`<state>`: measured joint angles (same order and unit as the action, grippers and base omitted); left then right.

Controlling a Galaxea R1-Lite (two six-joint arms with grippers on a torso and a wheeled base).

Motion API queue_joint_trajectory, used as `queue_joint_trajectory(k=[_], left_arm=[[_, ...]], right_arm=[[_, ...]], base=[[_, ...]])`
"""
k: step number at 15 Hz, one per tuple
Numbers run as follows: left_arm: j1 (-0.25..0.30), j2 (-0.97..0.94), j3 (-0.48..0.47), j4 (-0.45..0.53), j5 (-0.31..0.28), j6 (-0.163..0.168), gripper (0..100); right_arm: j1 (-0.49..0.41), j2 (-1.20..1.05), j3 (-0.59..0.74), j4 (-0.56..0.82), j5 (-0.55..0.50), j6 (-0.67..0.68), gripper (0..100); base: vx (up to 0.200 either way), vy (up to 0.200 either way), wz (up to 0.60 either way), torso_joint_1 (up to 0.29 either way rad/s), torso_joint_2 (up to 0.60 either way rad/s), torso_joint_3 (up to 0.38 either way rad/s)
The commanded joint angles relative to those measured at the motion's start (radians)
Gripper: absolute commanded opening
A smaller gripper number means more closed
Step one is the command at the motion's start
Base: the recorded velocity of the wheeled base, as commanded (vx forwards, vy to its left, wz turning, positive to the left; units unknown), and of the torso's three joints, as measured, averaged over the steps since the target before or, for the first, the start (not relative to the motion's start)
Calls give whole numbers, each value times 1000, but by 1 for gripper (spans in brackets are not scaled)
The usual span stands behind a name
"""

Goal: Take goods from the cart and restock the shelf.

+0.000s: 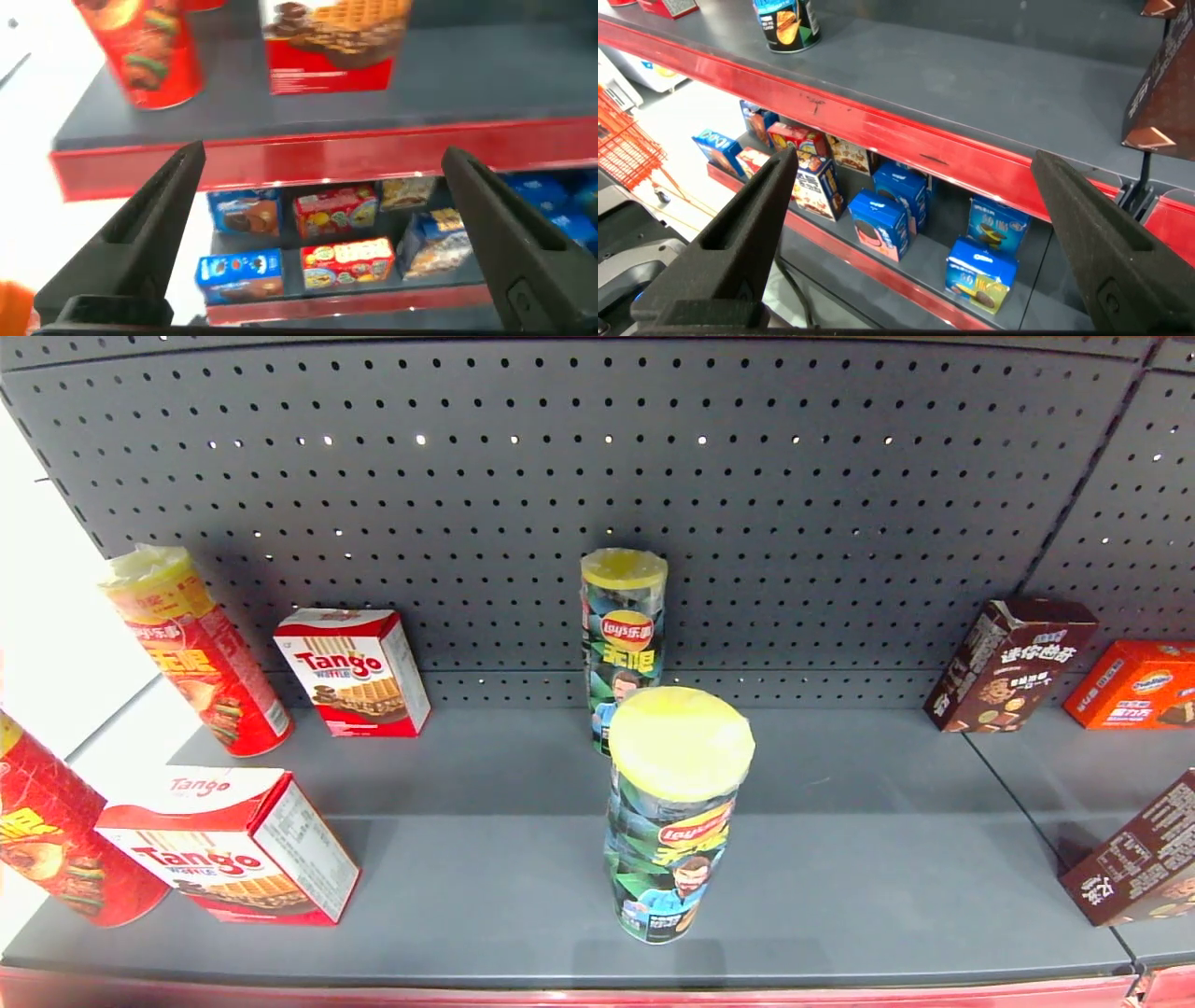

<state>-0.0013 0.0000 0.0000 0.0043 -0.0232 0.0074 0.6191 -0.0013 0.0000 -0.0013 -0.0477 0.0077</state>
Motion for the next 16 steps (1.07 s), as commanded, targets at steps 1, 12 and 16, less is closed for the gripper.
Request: queue_joint_trajectory(k=[1, 12, 16], left_arm=[[1, 5, 0, 0, 35, -4, 100], [-2, 5, 0, -1, 20, 2, 100], [-3, 5, -2, 2, 9, 3, 100]], right_arm=[[1, 1, 0, 0, 0, 0, 100], [19, 248, -370, 0, -118, 123, 100], [28, 449, -497, 58, -57, 95, 100]], base=[[0, 0, 0, 0, 0, 0], [0, 0, 0, 0, 0, 0], [0, 0, 0, 0, 0, 0]])
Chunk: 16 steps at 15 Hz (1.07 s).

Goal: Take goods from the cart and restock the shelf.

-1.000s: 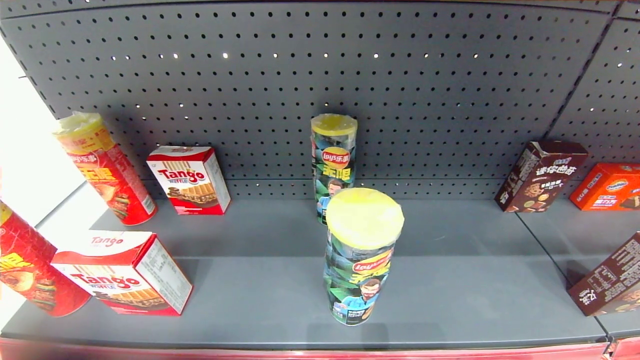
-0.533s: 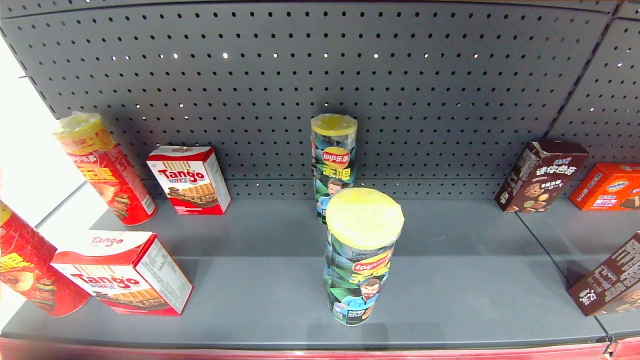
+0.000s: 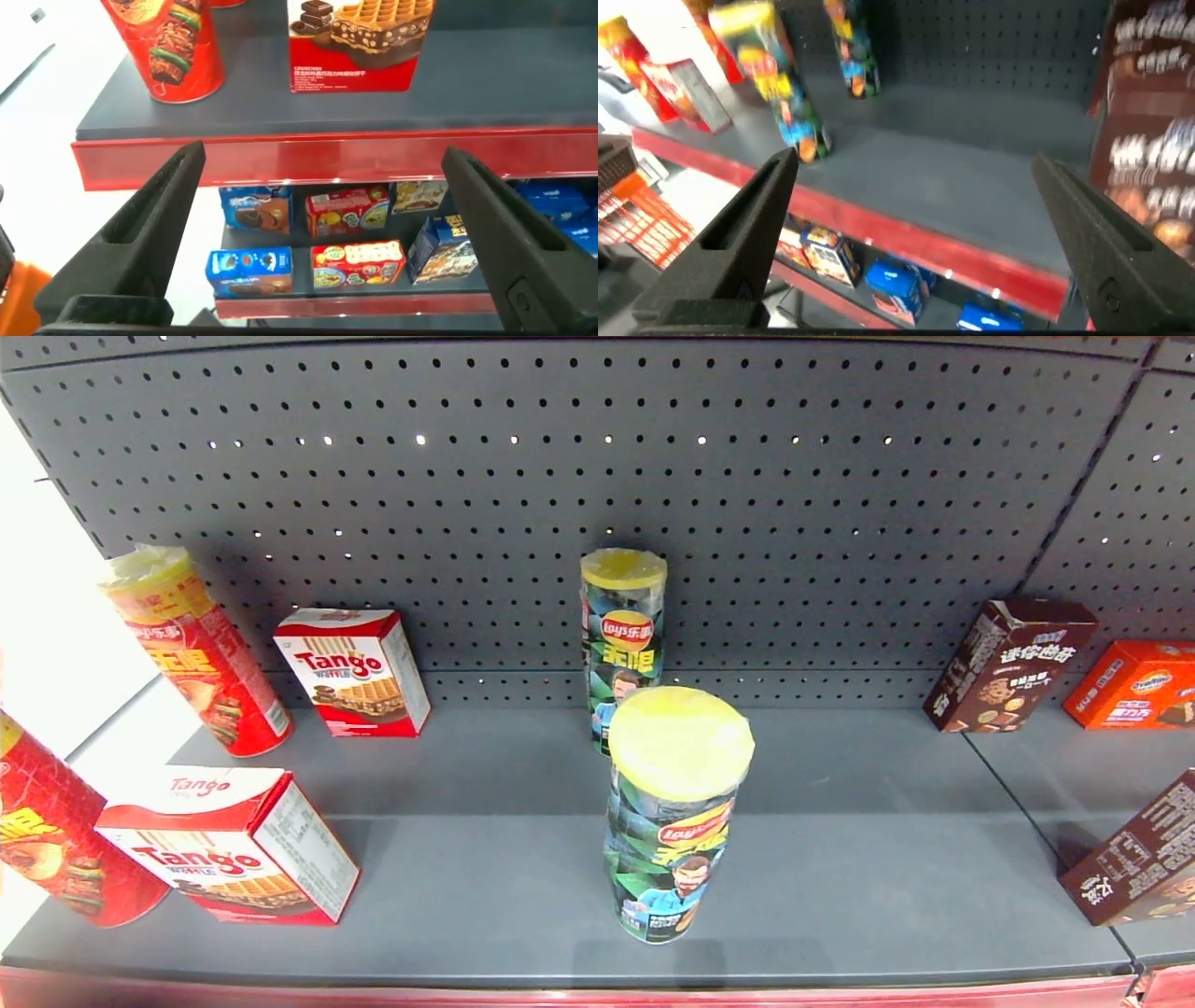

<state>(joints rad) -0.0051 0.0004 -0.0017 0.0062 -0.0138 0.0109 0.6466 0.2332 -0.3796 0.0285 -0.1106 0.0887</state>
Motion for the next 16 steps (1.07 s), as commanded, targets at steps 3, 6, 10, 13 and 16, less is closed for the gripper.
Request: queue_joint_trajectory(k=[3, 6, 10, 13, 16], left_arm=[[1, 6, -1, 3, -5, -2, 100], [2, 4, -1, 1, -6, -3, 100], [2, 4, -1, 3, -6, -3, 100], [2, 4, 2, -3, -5, -3, 100], [2, 4, 2, -3, -6, -3, 100]], right_arm=[[31, 535, -275, -35, 80, 0, 100], [21, 798, -357, -208, 78, -35, 100], [19, 976, -361, -383, 112, -87, 100], [11, 1026, -340, -381, 141, -124, 100], [11, 1081, -309, -383, 140, -127, 100]], base=[[0, 0, 0, 0, 0, 0], [0, 0, 0, 0, 0, 0], [0, 0, 0, 0, 0, 0], [0, 0, 0, 0, 0, 0], [0, 0, 0, 0, 0, 0]])
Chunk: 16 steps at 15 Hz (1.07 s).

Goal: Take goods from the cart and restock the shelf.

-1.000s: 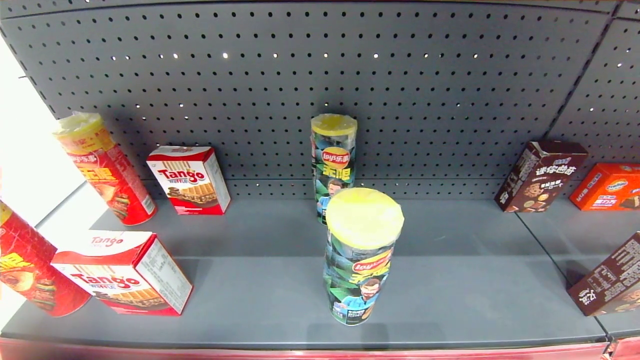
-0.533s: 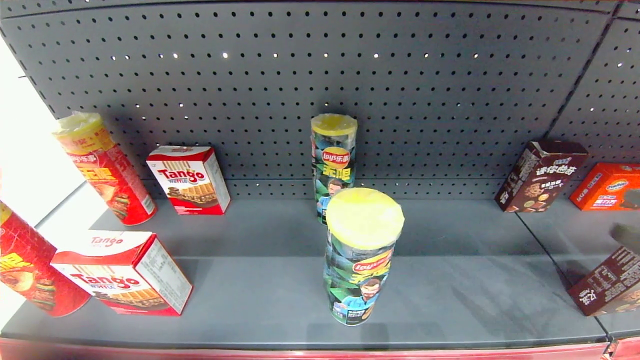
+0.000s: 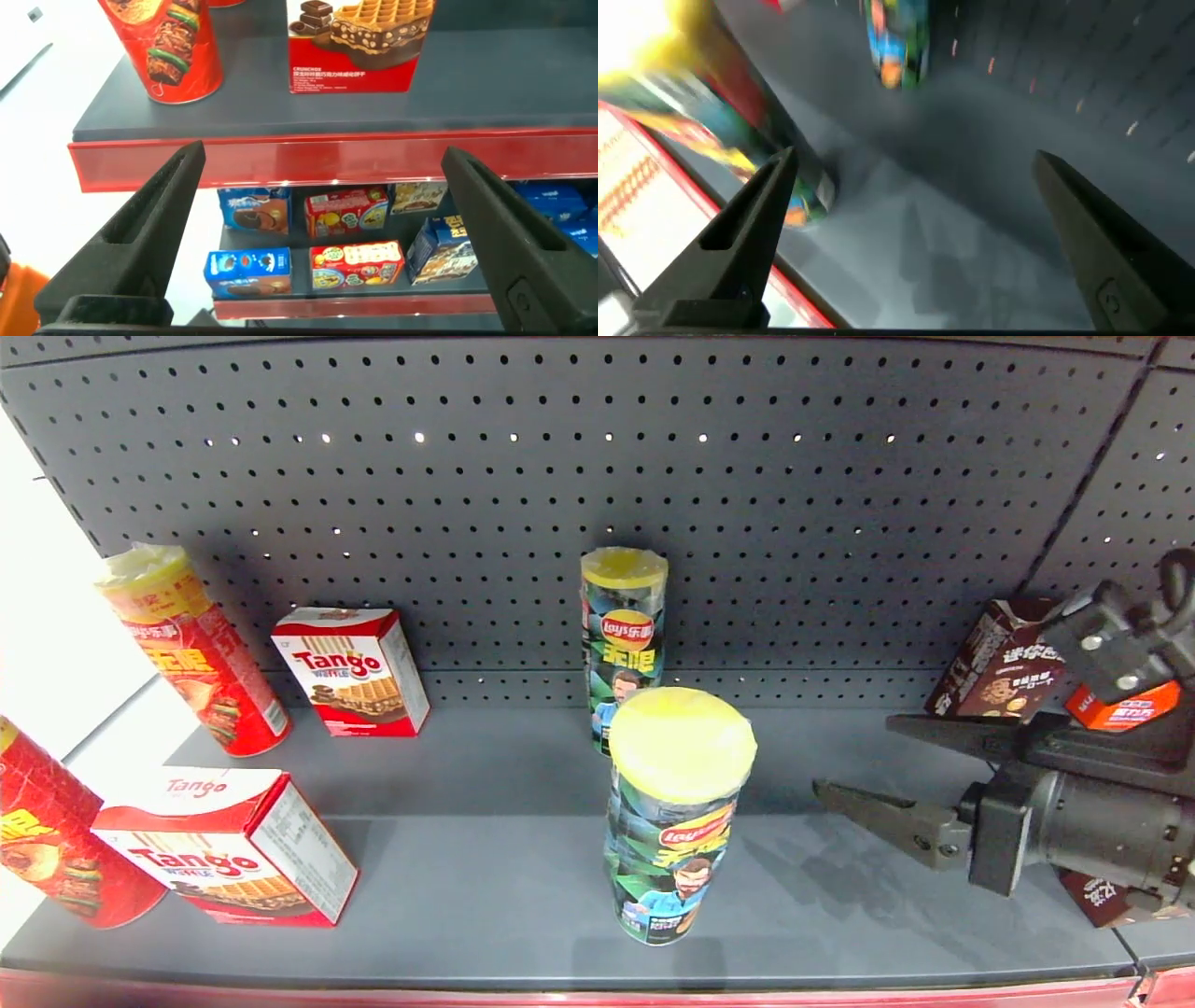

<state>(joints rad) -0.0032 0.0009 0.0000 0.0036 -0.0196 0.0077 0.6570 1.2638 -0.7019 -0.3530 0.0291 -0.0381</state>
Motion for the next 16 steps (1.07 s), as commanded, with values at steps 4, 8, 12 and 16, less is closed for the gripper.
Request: queue_joint_trajectory(k=[4, 8, 12, 16], left_arm=[[0, 4, 0, -1, 3, -3, 100], [0, 4, 0, -1, 1, -3, 100], [0, 4, 0, -1, 0, -3, 100], [0, 4, -2, -1, 0, -3, 100]], right_arm=[[3, 123, 18, -3, -6, -2, 100], [7, 215, -5, -15, -5, -2, 100], [9, 285, -71, -31, -3, -2, 100], [41, 305, -77, -35, -3, -2, 100]], base=[[0, 0, 0, 0, 0, 0], [0, 0, 0, 0, 0, 0], [0, 0, 0, 0, 0, 0], [0, 0, 0, 0, 0, 0]])
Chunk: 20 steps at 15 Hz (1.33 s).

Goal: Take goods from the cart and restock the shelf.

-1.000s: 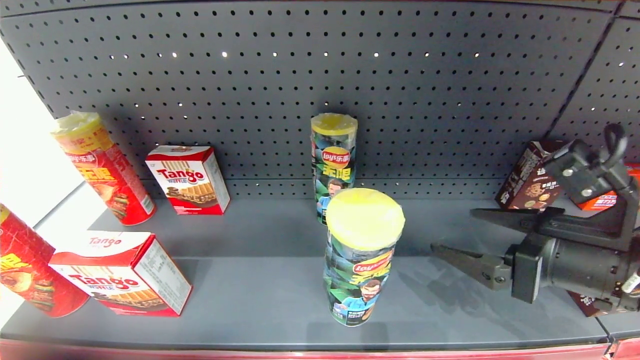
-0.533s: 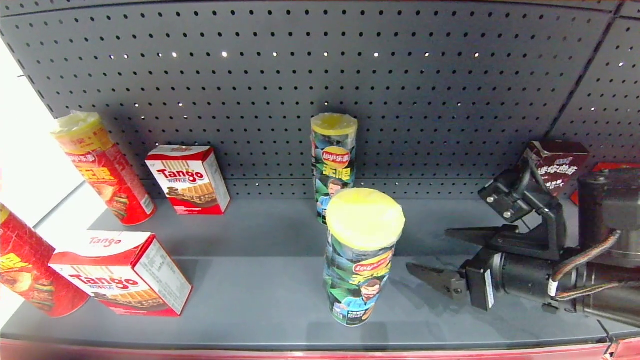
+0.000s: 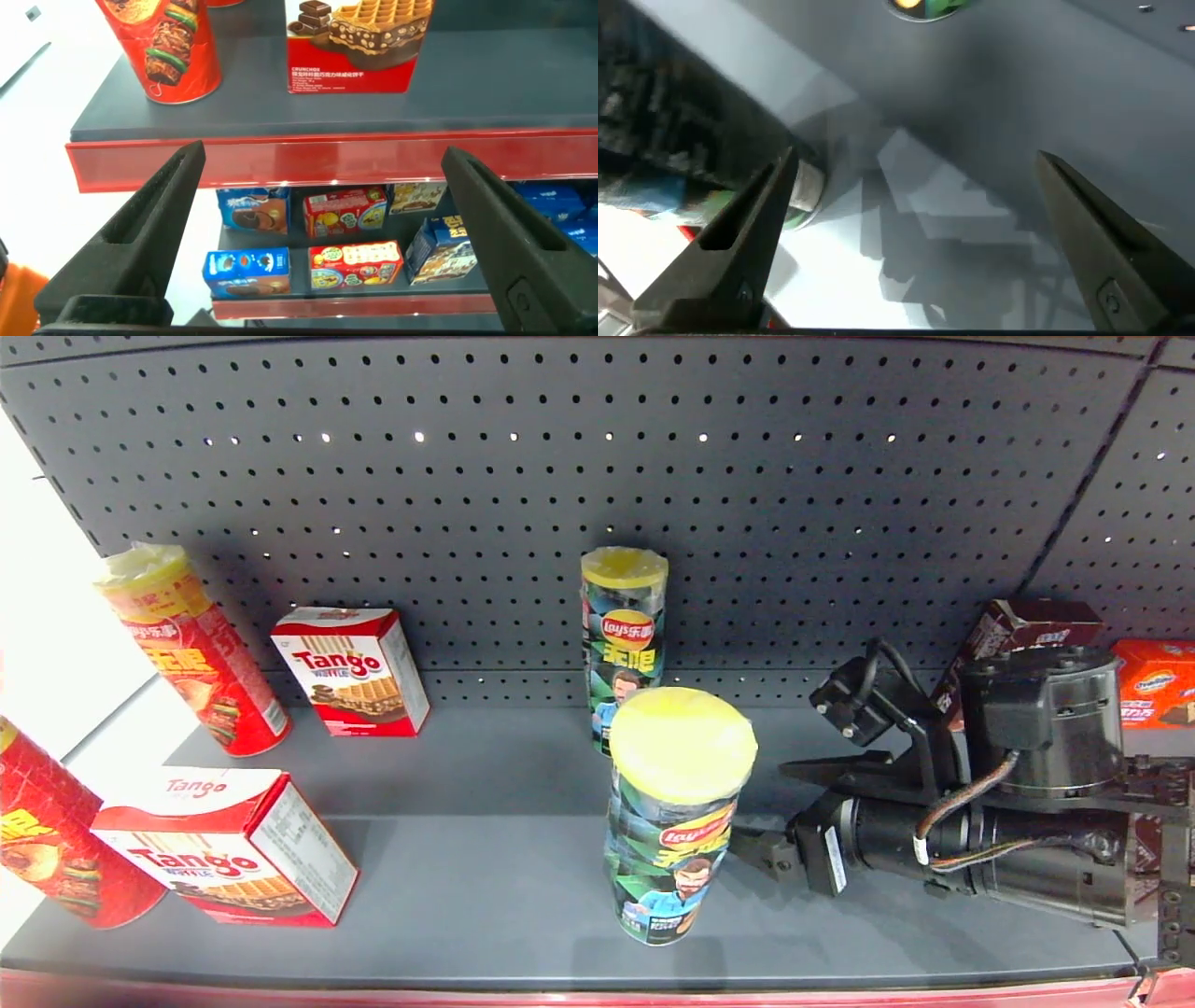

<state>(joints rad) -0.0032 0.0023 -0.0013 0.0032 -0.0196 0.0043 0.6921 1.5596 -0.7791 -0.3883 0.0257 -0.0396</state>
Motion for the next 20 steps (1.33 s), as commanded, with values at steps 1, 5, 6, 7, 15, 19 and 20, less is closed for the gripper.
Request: queue_joint_trajectory(k=[1, 5, 6, 7, 15, 19, 20], left_arm=[[0, 2, 1, 0, 0, 0, 100], [0, 2, 1, 0, 0, 0, 100], [0, 2, 1, 0, 0, 0, 100], [0, 2, 1, 0, 0, 0, 100], [0, 2, 0, 1, 0, 0, 100], [0, 2, 0, 1, -2, 0, 100], [0, 2, 0, 1, 0, 0, 100]], right_arm=[[21, 10, 3, 0, 0, 0, 100], [60, 10, 8, 0, 0, 0, 100], [69, 10, 11, 0, 0, 0, 100], [75, 10, 17, 0, -1, 0, 100], [72, -93, 147, 0, 2, 0, 100], [107, -108, 149, 0, 8, 0, 100], [122, -105, 146, 2, 8, 0, 100]], base=[[0, 0, 0, 0, 0, 0], [0, 0, 0, 0, 0, 0], [0, 0, 0, 0, 0, 0], [0, 0, 0, 0, 0, 0], [0, 0, 0, 0, 0, 0], [0, 0, 0, 0, 0, 0], [0, 0, 0, 0, 0, 0]])
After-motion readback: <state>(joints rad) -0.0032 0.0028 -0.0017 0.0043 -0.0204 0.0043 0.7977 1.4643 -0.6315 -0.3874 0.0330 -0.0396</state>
